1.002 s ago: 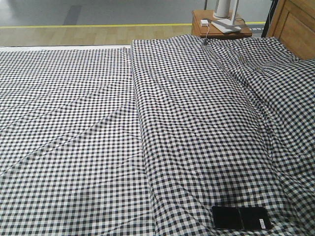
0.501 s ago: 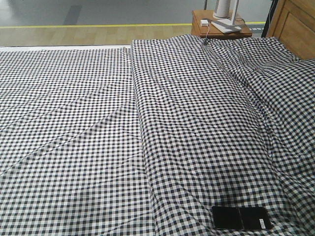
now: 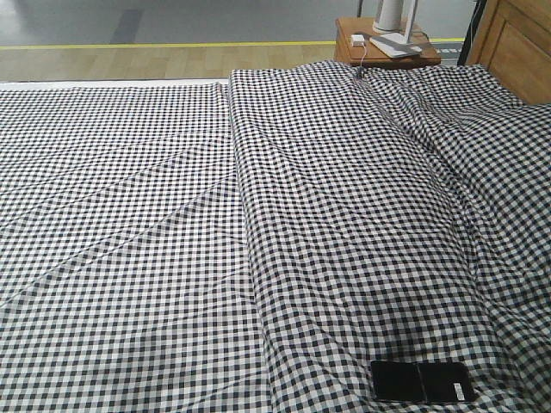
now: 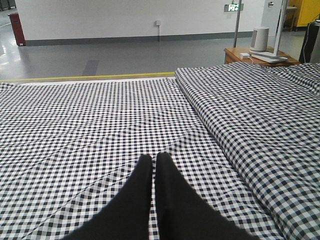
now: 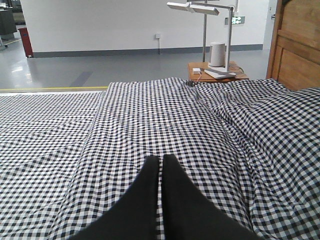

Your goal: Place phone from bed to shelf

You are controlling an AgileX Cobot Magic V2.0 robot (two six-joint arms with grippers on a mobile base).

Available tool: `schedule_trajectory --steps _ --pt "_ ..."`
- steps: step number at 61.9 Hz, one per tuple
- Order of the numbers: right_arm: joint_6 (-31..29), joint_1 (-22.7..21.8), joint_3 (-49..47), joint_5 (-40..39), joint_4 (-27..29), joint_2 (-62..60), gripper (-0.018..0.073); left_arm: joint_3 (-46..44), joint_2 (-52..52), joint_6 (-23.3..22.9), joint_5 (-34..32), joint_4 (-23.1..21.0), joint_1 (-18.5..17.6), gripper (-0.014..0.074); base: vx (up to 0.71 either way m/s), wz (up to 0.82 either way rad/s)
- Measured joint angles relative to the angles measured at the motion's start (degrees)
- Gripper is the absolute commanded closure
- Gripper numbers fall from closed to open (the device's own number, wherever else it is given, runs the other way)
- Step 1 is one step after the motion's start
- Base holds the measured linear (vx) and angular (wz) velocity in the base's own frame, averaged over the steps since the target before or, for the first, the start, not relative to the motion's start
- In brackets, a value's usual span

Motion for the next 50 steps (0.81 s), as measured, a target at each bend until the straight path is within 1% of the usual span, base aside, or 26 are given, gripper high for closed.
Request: schedule_trajectory --steps 8,16,27,33,41,50 --pt "-0.2 0.0 0.0 -1.5 0.0 0.0 0.0566 0.0 0.0 0.0 0.0 0.0 0.0 0.0596 0.00 0.00" --pt "-0.2 0.0 0.0 -5.6 0.0 0.0 0.0565 0.0 0.0 0.0 0.0 0.0 0.0 0.0596 0.00 0.00" --pt "-0.5 0.0 0.0 -17.5 0.0 0.0 0.0565 0.0 0.0 0.0 0.0 0.0 0.0 0.0596 0.00 0.00" --pt "-0.5 0.0 -0.2 -21.9 0.0 0.0 0.0565 0.0 0.0 0.0 0.0 0.0 0.0 0.0596 0.00 0.00" --pt "-0.7 0.0 -4.3 -22.6 0.0 0.1 0.0565 0.0 0.0 0.0 0.0 0.0 0.0 0.0596 0.00 0.00" --pt "-1.5 0.0 -13.6 -23.6 0.0 4.0 0.0565 0.0 0.0 0.0 0.0 0.0 0.0 0.0596 0.00 0.00"
